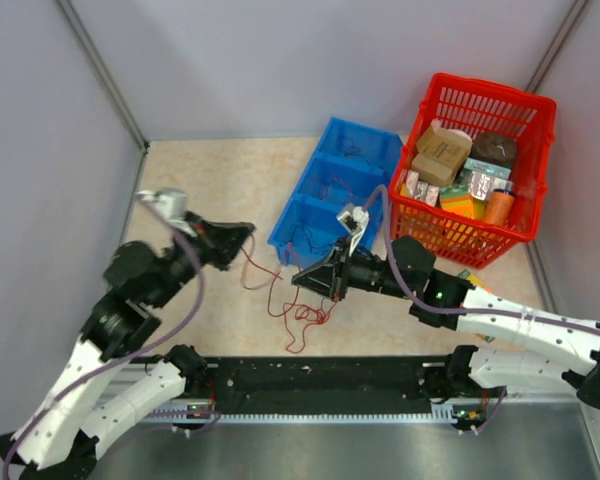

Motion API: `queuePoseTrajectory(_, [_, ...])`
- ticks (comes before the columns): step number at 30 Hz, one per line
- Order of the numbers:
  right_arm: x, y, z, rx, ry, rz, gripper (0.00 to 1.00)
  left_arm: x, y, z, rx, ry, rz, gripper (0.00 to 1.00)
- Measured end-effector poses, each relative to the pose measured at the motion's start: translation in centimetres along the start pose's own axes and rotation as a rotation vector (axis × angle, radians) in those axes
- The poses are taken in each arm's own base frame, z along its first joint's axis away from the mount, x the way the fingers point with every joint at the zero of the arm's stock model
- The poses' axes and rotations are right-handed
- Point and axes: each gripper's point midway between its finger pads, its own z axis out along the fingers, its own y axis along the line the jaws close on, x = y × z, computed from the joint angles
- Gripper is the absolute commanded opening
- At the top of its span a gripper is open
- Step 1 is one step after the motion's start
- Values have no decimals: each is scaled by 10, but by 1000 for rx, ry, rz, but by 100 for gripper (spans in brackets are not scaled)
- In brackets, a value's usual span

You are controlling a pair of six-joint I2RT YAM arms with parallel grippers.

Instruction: Untangle the cables

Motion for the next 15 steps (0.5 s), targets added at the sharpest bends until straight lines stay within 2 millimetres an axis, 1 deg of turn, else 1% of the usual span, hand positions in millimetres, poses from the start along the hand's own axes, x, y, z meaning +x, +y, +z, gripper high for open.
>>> queuePoseTrajectory(1, [-5, 3, -3, -1, -13, -4, 0, 32, 5, 11, 7, 97, -27, 0])
queuePoseTrajectory(2, [-10, 4, -6, 7, -23, -7, 0, 61, 9, 19, 17, 185, -58, 0])
queuePoseTrajectory(4, [-16, 3, -12, 30, -39, -15, 0, 105, 14, 27, 27, 322, -116, 0])
queuePoseTrajectory(5, [-18, 0, -15, 51, -44, -16, 0, 124, 15, 28, 34, 379, -146, 0])
queuePoseTrajectory(6, [-20, -3, -18, 75, -51, -14, 0, 136, 15, 26, 45, 420, -174, 0])
queuePoseTrajectory(7, [-22, -7, -21, 99, -58, -12, 0, 142, 12, 24, 60, 438, -196, 0])
queuePoseTrajectory(8, [-24, -11, -24, 120, -65, -10, 0, 142, 6, 23, 93, 440, -215, 0])
queuePoseTrajectory(12, [-25, -21, -28, 167, -72, -4, 0, 127, -19, 21, 213, 401, -262, 0])
queuePoseTrajectory(15, [-22, -24, -29, 183, -64, 7, 0, 119, -32, 20, 281, 387, -286, 0])
